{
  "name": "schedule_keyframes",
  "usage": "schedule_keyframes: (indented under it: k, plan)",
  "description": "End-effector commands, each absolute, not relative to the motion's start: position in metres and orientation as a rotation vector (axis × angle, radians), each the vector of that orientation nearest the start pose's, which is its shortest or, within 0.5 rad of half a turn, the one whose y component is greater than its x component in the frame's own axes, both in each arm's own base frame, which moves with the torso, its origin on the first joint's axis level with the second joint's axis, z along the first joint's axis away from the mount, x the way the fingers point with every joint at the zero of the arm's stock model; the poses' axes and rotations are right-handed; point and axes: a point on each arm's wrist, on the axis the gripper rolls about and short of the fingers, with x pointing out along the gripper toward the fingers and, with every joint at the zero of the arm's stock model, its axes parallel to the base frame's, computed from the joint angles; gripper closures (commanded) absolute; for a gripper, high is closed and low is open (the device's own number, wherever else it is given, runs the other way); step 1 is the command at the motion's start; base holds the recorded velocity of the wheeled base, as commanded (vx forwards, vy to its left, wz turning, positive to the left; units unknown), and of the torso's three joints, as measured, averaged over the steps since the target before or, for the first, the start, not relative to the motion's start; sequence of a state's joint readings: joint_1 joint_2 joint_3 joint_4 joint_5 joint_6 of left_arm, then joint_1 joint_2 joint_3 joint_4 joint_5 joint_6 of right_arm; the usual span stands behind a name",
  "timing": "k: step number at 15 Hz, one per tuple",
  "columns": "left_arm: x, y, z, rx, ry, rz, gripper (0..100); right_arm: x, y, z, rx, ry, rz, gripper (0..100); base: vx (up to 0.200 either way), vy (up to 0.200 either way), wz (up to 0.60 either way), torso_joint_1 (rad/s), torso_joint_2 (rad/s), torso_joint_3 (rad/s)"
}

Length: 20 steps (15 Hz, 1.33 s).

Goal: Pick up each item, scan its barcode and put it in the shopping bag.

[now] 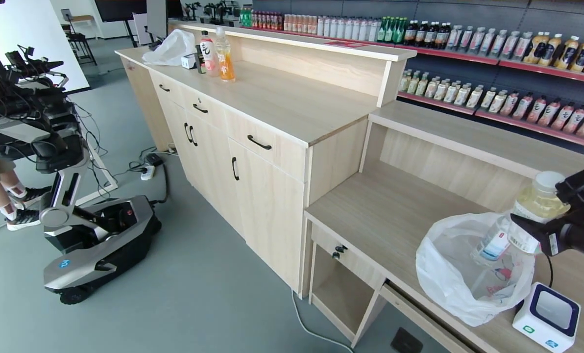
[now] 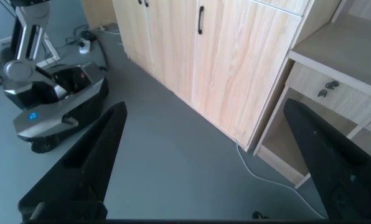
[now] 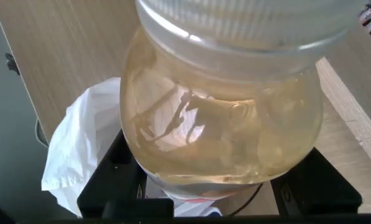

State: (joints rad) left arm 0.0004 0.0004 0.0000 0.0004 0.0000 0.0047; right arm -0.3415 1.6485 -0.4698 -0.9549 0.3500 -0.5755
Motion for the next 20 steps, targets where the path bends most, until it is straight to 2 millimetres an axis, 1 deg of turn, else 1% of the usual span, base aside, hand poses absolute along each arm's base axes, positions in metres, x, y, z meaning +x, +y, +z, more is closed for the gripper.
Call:
schedule_keyframes:
  k: [1,3,5,7,8,10,13,18,20]
  plan:
    - [-0.023,0.0,0.075,0.005,0.0,0.002,0,0.258,-0.076,0.115,-0.424,0.322,0.128,100,0.0,0.0,0.0,0.0,0.0,0.0]
    - [-0.023,0.0,0.075,0.005,0.0,0.002,0,0.267,-0.071,0.095,-0.383,0.393,0.173,100,0.0,0.0,0.0,0.0,0.0,0.0]
    - [-0.023,0.0,0.075,0.005,0.0,0.002,0,0.278,-0.068,0.076,-0.372,0.426,0.203,100,0.0,0.0,0.0,0.0,0.0,0.0]
    - [-0.023,0.0,0.075,0.005,0.0,0.002,0,0.291,-0.064,0.063,-0.375,0.416,0.225,100,0.0,0.0,0.0,0.0,0.0,0.0]
    - [-0.023,0.0,0.075,0.005,0.0,0.002,0,0.295,-0.062,0.059,-0.379,0.408,0.229,100,0.0,0.0,0.0,0.0,0.0,0.0]
    - [-0.023,0.0,0.075,0.005,0.0,0.002,0,0.303,-0.058,0.042,-0.369,0.401,0.243,100,0.0,0.0,0.0,0.0,0.0,0.0]
    - [-0.023,0.0,0.075,0.005,0.0,0.002,0,0.313,-0.054,0.017,-0.294,0.418,0.251,100,0.0,0.0,0.0,0.0,0.0,0.0]
    - [-0.023,0.0,0.075,0.005,0.0,0.002,0,0.319,-0.055,-0.007,-0.25,0.436,0.245,100,0.0,0.0,0.0,0.0,0.0,0.0]
    - [-0.023,0.0,0.075,0.005,0.0,0.002,0,0.325,-0.049,-0.013,-0.218,0.407,0.246,100,0.0,0.0,0.0,0.0,0.0,0.0]
